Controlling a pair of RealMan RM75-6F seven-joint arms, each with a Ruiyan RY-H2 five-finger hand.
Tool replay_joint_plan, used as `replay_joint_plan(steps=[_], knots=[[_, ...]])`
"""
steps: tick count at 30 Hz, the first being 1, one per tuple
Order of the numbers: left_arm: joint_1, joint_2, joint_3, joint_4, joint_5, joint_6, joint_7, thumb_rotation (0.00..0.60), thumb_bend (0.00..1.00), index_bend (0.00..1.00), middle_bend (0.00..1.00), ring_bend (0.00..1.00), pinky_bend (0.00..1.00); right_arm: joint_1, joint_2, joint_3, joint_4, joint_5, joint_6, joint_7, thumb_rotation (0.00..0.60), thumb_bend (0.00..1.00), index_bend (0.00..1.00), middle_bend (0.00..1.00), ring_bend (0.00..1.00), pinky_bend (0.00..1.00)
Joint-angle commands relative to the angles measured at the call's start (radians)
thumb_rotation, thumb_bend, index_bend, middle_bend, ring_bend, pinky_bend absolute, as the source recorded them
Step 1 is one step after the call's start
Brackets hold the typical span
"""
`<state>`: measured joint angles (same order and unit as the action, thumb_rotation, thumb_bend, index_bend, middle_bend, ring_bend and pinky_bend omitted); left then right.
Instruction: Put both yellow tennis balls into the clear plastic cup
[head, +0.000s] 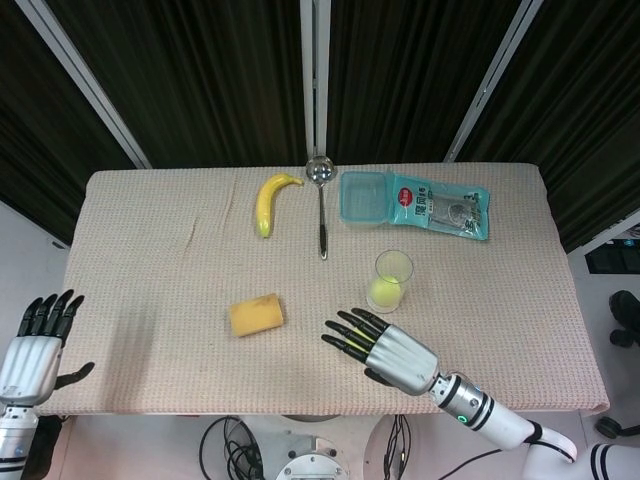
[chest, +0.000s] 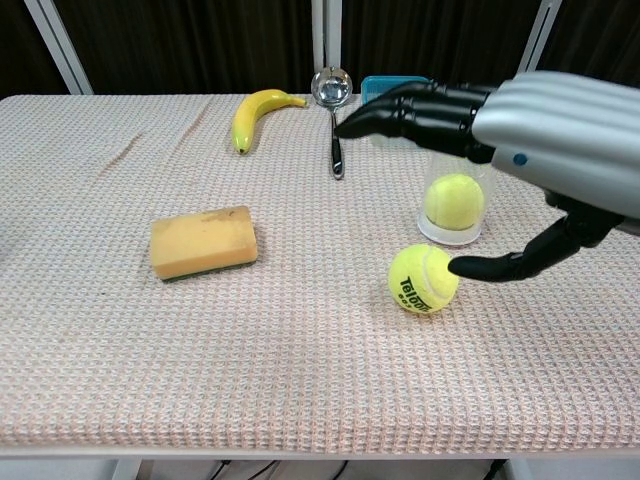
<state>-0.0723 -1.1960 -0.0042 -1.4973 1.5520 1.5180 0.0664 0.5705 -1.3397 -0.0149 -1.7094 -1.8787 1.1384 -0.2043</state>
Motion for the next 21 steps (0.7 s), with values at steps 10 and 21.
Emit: replay_joint_plan(steps=[10, 21], knots=[[0.006, -0.001, -0.004, 0.03, -0.005, 0.007, -0.033, 0.6, 0.0, 0.0, 0.0, 0.0, 0.0, 0.004, -0.16, -0.016, 0.176, 0.142, -0.123, -0.055, 0.6, 0.18, 0.0, 0.08, 0.0, 0.22], [0.011, -0.016, -0.013, 0.048, -0.014, 0.019, -0.004, 0.6, 0.0, 0.0, 0.0, 0.0, 0.0, -0.006, -0.181, -0.016, 0.194, 0.218, -0.152, -0.137, 0.6, 0.18, 0.15, 0.22, 0.18, 0.42]])
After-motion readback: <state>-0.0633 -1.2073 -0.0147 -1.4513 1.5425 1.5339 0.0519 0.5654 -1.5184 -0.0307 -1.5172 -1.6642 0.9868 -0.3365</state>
